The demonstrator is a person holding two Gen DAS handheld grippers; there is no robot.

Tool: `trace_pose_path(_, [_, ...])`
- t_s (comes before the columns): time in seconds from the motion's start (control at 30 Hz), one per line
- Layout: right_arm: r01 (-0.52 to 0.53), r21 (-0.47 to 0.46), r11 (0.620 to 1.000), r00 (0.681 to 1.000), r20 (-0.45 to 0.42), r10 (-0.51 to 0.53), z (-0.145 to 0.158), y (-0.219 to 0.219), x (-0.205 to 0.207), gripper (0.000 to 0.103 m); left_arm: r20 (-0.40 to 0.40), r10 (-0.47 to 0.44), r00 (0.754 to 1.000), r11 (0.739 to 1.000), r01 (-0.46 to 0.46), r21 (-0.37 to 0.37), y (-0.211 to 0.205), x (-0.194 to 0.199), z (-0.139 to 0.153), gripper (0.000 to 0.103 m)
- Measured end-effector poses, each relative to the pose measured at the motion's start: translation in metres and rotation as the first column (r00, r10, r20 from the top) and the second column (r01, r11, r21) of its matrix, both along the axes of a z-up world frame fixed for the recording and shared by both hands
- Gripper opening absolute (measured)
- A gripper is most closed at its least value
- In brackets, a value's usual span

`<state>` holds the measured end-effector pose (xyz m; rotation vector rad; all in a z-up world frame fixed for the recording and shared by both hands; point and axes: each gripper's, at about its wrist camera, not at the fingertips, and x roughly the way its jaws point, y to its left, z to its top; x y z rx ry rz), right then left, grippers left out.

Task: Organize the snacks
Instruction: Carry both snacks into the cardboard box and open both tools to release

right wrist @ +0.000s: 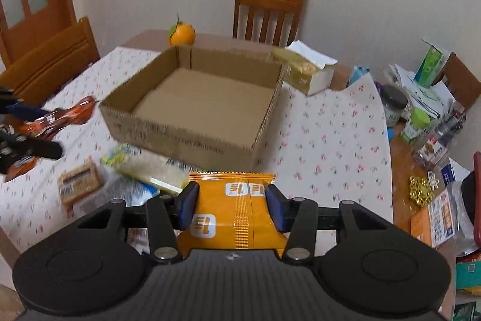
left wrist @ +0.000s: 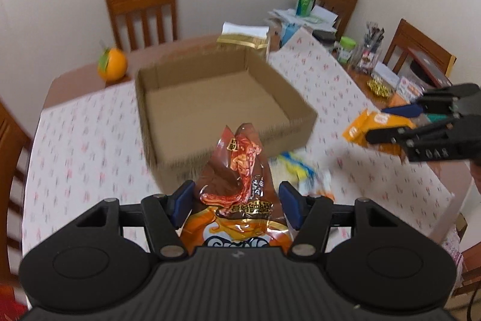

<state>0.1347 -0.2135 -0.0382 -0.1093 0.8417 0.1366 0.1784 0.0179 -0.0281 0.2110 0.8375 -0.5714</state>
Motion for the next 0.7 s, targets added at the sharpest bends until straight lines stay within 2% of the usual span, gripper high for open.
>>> trace_pose_path(0.17, [0.031,0.009,0.999,0.999,0.028,-0.031,0.012,0.0,0.019,0.054,0.033,-0.026,0.999,1.0,0.025,0.011,-0.018,0.055,0.0,0.06])
trace_pose_path(0.43, [0.065,-0.004,0.998,0.997,0.034,-0.065,0.016,0.007,0.043,0.054,0.027,-0.006,1.0,0.999,0.005,0.04,-0.038,0.14,-0.024,0.06])
trace_pose_path(0.7, [0.086,-0.022,0.996,0.996,0.028,-0.085,0.019,0.013,0.062,0.054,0.014,0.033,0.999,0.999,-0.033,0.033,-0.044,0.191,-0.05,0.062])
